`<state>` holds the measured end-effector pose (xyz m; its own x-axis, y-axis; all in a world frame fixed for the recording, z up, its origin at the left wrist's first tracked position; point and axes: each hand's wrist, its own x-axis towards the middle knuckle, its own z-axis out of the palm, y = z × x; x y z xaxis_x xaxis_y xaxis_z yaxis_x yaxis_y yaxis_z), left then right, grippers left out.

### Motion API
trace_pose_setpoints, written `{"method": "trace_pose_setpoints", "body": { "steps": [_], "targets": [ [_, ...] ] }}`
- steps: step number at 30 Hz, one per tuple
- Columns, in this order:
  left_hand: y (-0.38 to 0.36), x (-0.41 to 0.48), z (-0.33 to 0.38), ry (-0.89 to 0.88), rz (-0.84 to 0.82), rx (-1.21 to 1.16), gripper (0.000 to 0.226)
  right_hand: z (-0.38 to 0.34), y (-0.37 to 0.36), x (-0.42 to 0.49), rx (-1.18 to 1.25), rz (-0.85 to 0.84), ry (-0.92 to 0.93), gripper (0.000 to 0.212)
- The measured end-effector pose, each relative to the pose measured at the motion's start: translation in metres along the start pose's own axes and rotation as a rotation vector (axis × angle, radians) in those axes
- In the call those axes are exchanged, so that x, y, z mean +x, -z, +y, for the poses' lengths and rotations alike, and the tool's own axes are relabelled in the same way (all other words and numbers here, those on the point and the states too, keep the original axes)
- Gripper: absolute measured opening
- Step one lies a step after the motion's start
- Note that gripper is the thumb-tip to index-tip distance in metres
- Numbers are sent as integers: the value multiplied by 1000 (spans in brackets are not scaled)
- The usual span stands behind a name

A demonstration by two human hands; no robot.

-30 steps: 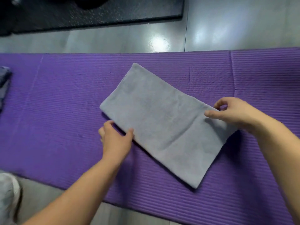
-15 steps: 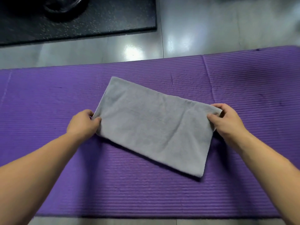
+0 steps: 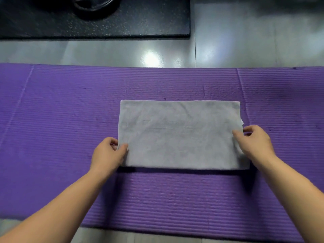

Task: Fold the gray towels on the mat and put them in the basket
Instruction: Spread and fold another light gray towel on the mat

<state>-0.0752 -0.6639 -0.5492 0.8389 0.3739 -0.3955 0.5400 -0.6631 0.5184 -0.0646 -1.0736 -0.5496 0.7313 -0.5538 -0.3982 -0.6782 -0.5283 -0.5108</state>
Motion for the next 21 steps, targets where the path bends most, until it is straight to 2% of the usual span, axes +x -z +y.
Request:
{"method": "trace_pose_setpoints", "body": {
  "steps": [3, 16, 19, 21],
  "targets": [
    [0, 3, -6, -11, -55, 21, 20, 22, 8, -28, 2, -57, -36, 23],
    [-6, 10, -28, 35, -58, -135, 21, 51, 14, -48, 130, -122, 19, 30],
    [-6, 9, -29, 26, -66, -156, 23, 56, 8, -51, 301, -224, -38, 31],
    [-6, 8, -29, 27, -73, -159, 22, 57, 7, -51, 436, -283, -89, 24]
  ]
}}
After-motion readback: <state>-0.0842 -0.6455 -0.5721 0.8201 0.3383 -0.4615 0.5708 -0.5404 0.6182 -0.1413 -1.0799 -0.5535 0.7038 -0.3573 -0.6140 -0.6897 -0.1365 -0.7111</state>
